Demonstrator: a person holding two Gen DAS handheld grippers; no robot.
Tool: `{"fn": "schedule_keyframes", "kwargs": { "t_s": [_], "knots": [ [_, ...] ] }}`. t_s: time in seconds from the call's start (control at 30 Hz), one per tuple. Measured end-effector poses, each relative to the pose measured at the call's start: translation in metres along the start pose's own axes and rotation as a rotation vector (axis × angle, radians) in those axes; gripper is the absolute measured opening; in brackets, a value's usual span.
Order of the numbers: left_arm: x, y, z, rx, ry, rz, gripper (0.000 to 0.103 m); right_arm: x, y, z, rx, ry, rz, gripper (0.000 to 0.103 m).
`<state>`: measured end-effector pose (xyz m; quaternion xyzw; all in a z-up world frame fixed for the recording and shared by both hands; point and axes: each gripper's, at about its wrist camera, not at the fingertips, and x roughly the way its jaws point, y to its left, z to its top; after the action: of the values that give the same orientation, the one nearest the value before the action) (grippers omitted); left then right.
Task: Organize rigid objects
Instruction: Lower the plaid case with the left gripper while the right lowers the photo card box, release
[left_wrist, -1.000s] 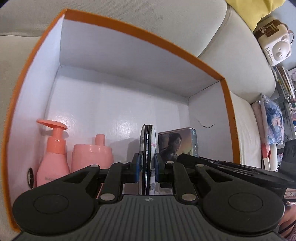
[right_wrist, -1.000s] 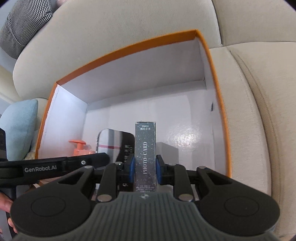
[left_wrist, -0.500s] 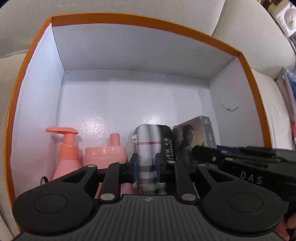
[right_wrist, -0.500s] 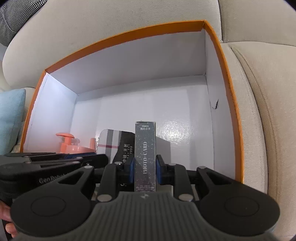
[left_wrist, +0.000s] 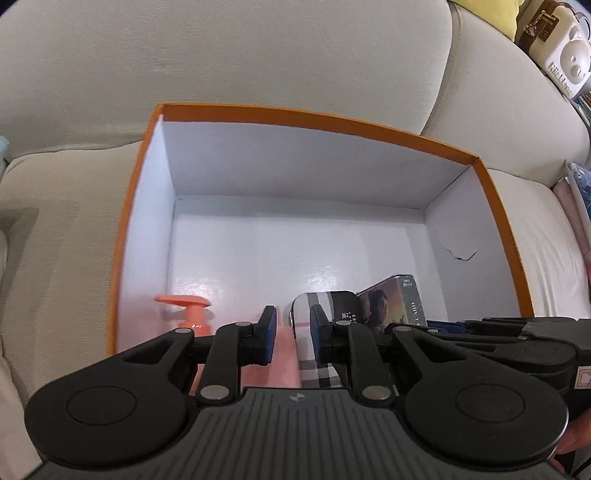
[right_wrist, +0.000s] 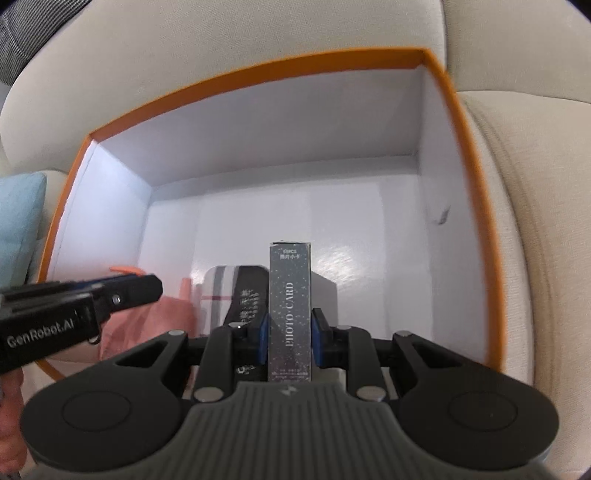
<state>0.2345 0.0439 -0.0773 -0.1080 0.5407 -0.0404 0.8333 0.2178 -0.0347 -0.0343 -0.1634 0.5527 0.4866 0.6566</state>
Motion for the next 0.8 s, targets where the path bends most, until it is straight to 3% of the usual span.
{"fn": "schedule_keyframes", "kwargs": {
  "t_s": [0.23,0.4,0.47,0.53,0.8],
  "knots": [
    [-0.001,0.005,-0.002,0.001,-0.018,-0.012,0.022,-0.002,0.004,0.001,-0.021,0.018,-0.006,0.023],
    [0.002,0.0,-0.002,0.021,-0.024,-0.029,0.025,0.005,-0.002,0.006,-0.026,0.09,-0.037,0.025],
    [0.002,-0.001,-0.002,0.027,-0.024,-0.03,0.026,0.002,0.001,0.007,-0.068,0.082,-0.083,0.034],
    [0.002,-0.001,-0.003,0.027,-0.031,-0.038,0.026,0.0,0.005,0.006,-0.123,0.072,-0.14,0.035],
    [-0.003,0.002,-0.003,0.006,-0.031,-0.055,0.029,0.015,0.01,0.005,-0.202,0.149,-0.188,0.049]
  ]
}}
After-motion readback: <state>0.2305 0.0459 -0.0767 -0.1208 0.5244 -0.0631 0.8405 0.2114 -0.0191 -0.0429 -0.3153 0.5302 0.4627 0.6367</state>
